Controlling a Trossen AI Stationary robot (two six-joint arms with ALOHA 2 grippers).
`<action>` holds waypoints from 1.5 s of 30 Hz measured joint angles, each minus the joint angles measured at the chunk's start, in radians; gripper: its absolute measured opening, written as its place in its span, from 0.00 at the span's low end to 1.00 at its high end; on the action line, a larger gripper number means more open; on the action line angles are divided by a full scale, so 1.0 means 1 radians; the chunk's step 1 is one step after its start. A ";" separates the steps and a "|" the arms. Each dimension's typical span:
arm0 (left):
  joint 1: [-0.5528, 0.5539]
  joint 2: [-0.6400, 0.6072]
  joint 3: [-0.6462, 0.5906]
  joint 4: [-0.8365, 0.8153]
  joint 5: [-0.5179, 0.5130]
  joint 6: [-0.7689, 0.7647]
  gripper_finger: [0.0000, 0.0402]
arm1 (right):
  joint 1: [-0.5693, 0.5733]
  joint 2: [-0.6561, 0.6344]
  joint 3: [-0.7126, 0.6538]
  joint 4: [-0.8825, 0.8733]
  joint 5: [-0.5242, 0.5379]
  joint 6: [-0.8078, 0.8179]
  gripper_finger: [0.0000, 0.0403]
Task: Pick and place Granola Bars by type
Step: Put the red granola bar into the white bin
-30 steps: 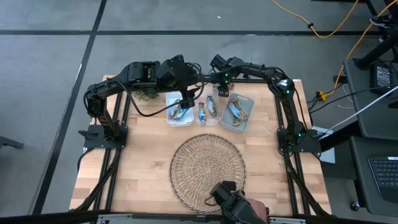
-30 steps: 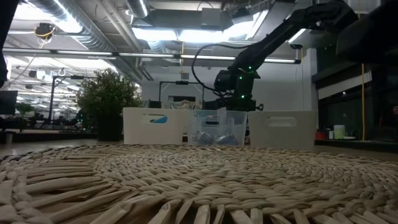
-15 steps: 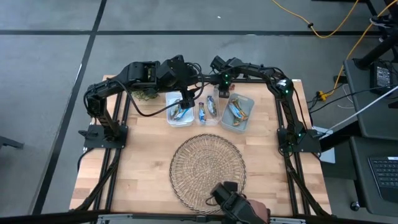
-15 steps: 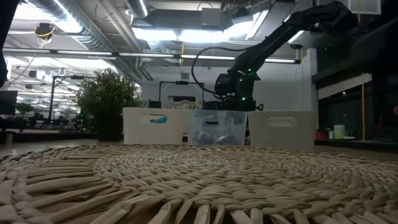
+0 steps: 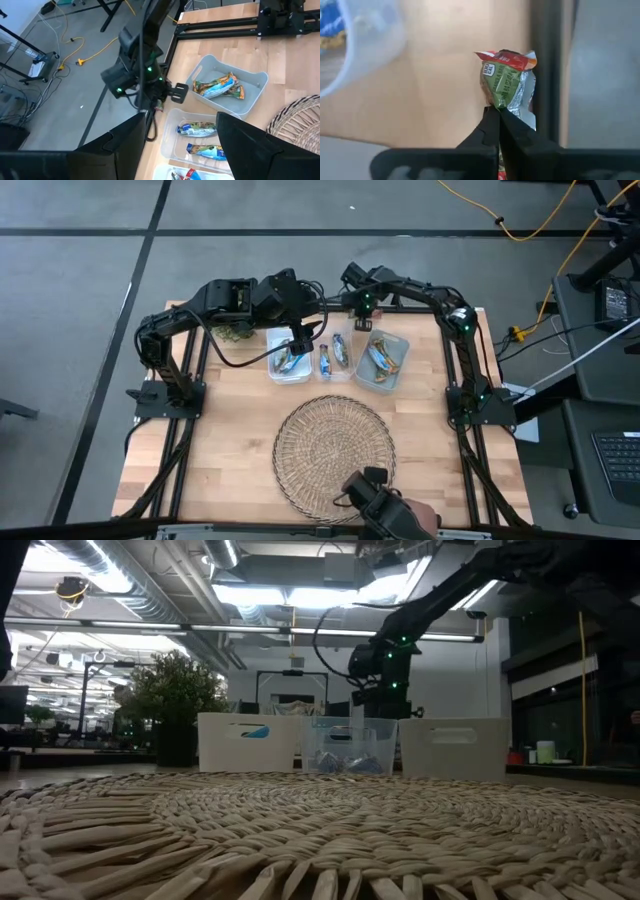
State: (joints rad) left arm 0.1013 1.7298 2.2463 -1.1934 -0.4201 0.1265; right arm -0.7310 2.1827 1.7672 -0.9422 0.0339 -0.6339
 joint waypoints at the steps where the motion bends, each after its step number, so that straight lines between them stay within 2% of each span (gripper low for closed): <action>1: 0.000 0.000 0.000 0.000 -0.001 0.000 0.59 | -0.003 -0.001 0.016 -0.007 0.000 0.000 0.02; 12: 0.000 0.000 0.000 0.000 -0.005 0.002 0.59 | -0.005 -0.008 0.270 -0.183 -0.013 0.006 0.01; 24: 0.000 0.000 0.000 0.000 -0.008 -0.009 0.59 | 0.002 -0.008 0.591 -0.360 -0.291 0.101 0.00; 28: 0.000 0.000 0.000 0.000 -0.029 0.002 0.59 | 0.012 -0.075 0.557 -0.348 -0.363 0.108 0.00; 31: 0.000 0.000 0.000 0.000 -0.048 0.026 0.58 | 0.017 -0.118 0.556 -0.355 -0.379 0.125 0.00; 37: 0.016 0.000 0.000 0.000 -0.130 0.044 0.58 | 0.042 -0.226 0.555 -0.350 -0.447 0.133 0.00; 40: 0.025 0.000 0.000 0.000 -0.128 0.044 0.59 | 0.066 -0.290 0.555 -0.350 -0.479 0.135 0.00; 45: 0.033 0.000 0.000 0.003 -0.058 0.044 0.59 | 0.112 -0.413 0.555 -0.360 -0.491 0.158 0.00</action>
State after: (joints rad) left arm 0.1341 1.7298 2.2463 -1.1901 -0.4777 0.1707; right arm -0.6189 1.7694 2.3226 -1.3018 -0.4569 -0.4764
